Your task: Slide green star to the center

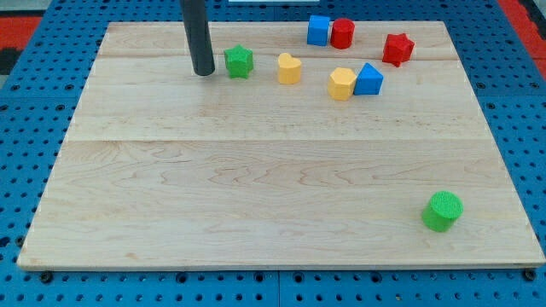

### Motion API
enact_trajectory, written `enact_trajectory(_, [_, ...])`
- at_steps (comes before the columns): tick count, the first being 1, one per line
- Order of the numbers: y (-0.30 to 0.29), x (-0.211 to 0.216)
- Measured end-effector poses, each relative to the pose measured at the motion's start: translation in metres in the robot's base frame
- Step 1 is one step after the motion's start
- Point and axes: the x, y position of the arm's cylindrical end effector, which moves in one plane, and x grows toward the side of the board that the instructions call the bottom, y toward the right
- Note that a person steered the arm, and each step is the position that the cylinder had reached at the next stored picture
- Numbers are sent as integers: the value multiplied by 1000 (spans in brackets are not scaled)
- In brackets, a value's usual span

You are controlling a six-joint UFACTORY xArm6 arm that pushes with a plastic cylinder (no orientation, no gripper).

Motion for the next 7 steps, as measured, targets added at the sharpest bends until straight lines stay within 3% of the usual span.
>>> enact_trajectory(2, [-5, -58])
enact_trajectory(4, [55, -16])
enact_trajectory(6, [66, -29])
enact_trajectory(7, [104, 35])
